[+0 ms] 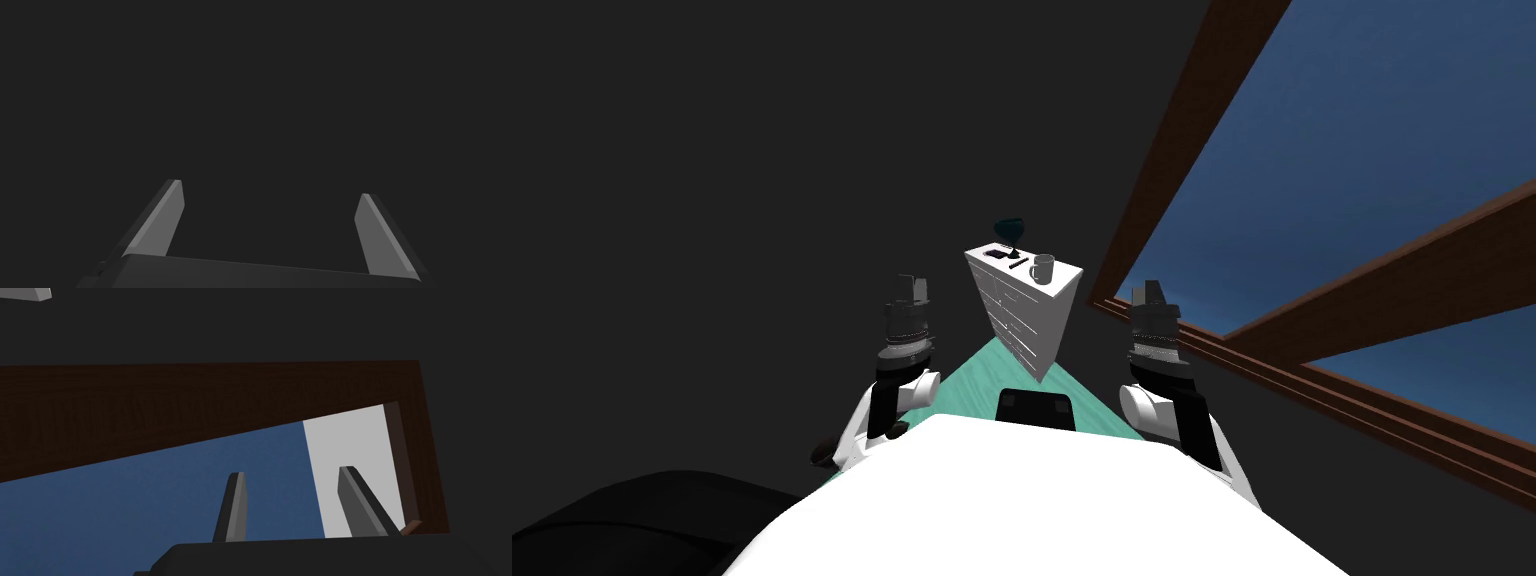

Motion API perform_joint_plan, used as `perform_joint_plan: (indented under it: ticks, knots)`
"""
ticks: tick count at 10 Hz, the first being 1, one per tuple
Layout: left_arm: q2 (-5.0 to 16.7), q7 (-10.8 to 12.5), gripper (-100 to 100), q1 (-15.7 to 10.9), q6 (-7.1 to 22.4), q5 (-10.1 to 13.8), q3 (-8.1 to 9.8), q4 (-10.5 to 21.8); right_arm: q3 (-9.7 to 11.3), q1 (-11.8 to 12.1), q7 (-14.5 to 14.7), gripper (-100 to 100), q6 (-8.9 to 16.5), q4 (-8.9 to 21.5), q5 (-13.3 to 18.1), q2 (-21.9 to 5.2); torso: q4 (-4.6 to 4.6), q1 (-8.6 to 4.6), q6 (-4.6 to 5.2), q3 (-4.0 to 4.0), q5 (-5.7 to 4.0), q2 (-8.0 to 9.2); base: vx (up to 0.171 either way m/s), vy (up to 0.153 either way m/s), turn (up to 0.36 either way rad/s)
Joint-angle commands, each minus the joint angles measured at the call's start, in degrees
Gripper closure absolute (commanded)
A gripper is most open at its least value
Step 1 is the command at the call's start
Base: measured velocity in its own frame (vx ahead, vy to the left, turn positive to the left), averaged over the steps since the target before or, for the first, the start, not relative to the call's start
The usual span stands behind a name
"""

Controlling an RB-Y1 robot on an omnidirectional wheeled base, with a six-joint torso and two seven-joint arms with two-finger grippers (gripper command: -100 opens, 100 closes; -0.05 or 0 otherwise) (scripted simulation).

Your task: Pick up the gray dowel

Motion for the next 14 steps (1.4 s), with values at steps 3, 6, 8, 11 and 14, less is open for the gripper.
perform_joint_plan:
  ticks: [3,6,8,11,14]
  knots:
    - [3.7,-5.4,-100,2.4,-1.7,-5.7,4.09,1.3,0.0,0.0,0.0,0,0.0,0.0,0.0,0.0,0.0,0.1,0.0,-0.01,0.02,-0.04,-0.091,-0.001,-0.025]
    - [6.6,-9.8,-100,4.7,-3.6,-10.4,7.86,2.9,0.0,0.0,0.0,0,0.0,0.0,0.0,0.0,-0.01,0.04,0.0,-0.05,0.01,-0.1,-0.08,-0.013,-0.043]
    - [8.2,-12.5,-100,6.1,-4.7,-13.4,9.88,3.8,0.0,0.0,0.0,0,0.0,0.0,0.0,0.0,-0.03,0.06,0.0,-0.08,0.01,-0.16,-0.058,-0.005,-0.055]
    - [9.8,-15.3,-100,7.5,-5.9,-16.9,12.02,4.7,0.0,0.0,0.0,0,0.0,0.0,0.0,0.0,-0.04,0.05,0.01,-0.11,0.01,-0.2,-0.049,-0.011,-0.055]
    - [13.3,-20.2,-100,10.4,-8.5,-22.0,16.69,6.8,0.0,0.0,0.0,0,0.0,0.0,0.0,0.0,-0.04,0.03,0.0,-0.12,0.01,-0.22,-0.048,-0.023,-0.09]
